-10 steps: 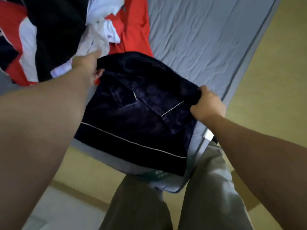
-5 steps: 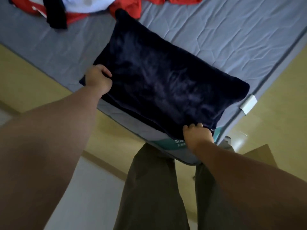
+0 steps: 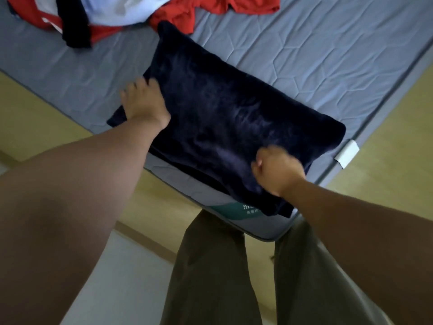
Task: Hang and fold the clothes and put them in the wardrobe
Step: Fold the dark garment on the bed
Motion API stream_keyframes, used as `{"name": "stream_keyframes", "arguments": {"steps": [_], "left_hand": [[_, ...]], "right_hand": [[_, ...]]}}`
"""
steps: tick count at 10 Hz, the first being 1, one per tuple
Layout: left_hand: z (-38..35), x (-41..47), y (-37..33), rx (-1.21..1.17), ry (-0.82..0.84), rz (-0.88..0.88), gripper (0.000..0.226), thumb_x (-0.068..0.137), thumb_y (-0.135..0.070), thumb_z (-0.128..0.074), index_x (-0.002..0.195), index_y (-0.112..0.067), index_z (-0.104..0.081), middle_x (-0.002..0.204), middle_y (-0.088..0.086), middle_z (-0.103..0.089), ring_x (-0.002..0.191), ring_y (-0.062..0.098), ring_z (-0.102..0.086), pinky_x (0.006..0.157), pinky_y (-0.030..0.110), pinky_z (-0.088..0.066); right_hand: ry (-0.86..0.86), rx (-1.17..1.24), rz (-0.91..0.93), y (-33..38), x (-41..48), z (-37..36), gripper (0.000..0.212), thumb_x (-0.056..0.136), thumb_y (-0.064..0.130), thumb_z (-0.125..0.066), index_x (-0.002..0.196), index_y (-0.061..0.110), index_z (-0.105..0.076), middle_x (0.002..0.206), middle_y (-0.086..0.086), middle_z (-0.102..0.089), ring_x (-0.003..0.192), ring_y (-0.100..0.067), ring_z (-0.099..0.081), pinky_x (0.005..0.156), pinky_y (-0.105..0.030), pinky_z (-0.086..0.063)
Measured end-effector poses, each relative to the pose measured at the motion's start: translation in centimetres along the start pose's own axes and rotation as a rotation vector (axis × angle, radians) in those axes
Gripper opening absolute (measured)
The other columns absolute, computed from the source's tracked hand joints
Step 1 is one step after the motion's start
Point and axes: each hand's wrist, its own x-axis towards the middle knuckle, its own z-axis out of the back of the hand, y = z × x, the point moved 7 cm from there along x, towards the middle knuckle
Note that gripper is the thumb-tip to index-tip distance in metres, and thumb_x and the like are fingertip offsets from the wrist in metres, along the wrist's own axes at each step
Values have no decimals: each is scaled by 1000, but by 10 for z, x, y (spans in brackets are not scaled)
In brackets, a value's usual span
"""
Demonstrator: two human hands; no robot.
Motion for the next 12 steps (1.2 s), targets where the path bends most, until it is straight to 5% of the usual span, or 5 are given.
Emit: {"name": "stream_keyframes", "arguments": {"steps": [1, 2, 4, 8, 12], "left_hand": [[52, 23, -49, -37, -150, -249, 64, 69, 1, -70, 128, -10, -48, 134, 18, -44, 124, 40, -42, 102, 48, -35], [84, 47, -100, 70, -115, -496, 78, 68, 2, -72, 139, -10, -43, 142, 15, -41, 130, 38, -39, 104, 49, -35], [63, 83, -154, 606, 381, -587, 84, 75, -5, -75, 151, -23, -44, 141, 13, -55, 119, 33, -59, 96, 43, -54], [40, 85, -112, 612, 846, -321, 38, 48, -24, -90, 80, -10, -75, 88, 7, -71, 72, 23, -66, 47, 20, -50], [60, 142, -101, 150, 178, -461, 32, 85, -18, -64, 117, -19, -62, 121, 11, -61, 110, 35, -58, 86, 39, -49]], "right_hand": [[-428, 12, -134, -33, 27, 68, 51, 80, 46, -66, 120, 18, -51, 121, -16, -48, 113, -39, -48, 93, -49, -40], [-109, 45, -263, -68, 73, 89, 93, 71, 55, -79, 146, 27, -32, 144, -14, -39, 133, -37, -38, 107, -53, -31], [581, 285, -248, -93, 106, 75, 82, 65, 18, -94, 137, 14, -55, 124, -13, -66, 106, -36, -67, 91, -55, -56], [641, -94, -205, -117, 133, 129, 42, 82, 9, -78, 121, -2, -68, 124, -17, -66, 101, -28, -63, 42, -13, -46], [375, -291, -124, -95, 191, 181, 22, 82, 6, -75, 103, 2, -71, 84, -10, -68, 66, -22, -60, 57, -25, -46]]}}
